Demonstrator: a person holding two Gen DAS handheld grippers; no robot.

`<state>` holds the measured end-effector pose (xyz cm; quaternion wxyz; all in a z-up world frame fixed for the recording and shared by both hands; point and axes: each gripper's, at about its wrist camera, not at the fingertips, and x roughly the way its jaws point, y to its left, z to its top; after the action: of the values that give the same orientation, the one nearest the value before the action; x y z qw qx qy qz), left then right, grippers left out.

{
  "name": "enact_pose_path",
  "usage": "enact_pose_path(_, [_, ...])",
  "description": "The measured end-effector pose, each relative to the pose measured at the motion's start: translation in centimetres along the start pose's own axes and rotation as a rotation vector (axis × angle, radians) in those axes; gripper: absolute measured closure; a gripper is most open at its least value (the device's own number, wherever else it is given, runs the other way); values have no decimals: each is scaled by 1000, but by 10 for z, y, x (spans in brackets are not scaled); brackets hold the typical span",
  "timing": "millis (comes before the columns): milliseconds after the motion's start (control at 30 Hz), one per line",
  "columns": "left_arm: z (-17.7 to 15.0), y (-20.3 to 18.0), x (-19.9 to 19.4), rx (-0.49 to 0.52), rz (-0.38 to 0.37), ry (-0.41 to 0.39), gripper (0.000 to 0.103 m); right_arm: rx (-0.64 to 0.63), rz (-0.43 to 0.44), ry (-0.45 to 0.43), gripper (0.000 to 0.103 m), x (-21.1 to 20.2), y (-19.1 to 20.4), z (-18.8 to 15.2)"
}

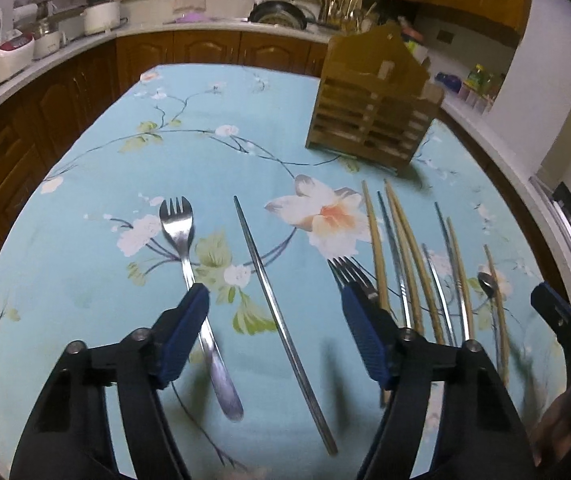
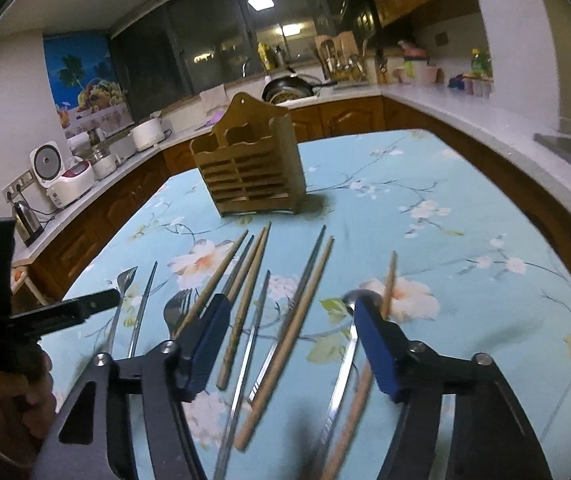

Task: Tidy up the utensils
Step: 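Grasp a silver knife with the left tool while the right tool grasps a thin metal utensil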

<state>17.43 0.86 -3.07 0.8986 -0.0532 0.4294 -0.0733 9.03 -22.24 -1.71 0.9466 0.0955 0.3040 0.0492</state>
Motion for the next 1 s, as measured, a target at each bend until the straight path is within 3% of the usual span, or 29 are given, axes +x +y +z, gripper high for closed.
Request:
enact_pose_path(533, [44,18,72,0,40,155,49,44,-34,221,74,128,-14,57])
enact_pose_path(700, [49,13,80,42,60,155,53,31,-83,289,81,163,-18,63])
enact_pose_path(800, [50,5,84,91,89,145,64,10,-100,294,84,170,-19,65])
enact_pose_path(933, [49,-6,85,156,85,130,92,-36,-124,297,89,174,-13,66])
enact_pose_path(1000, [49,-9,85,168,77,126,97,-49,-131,300,96,174,-13,66])
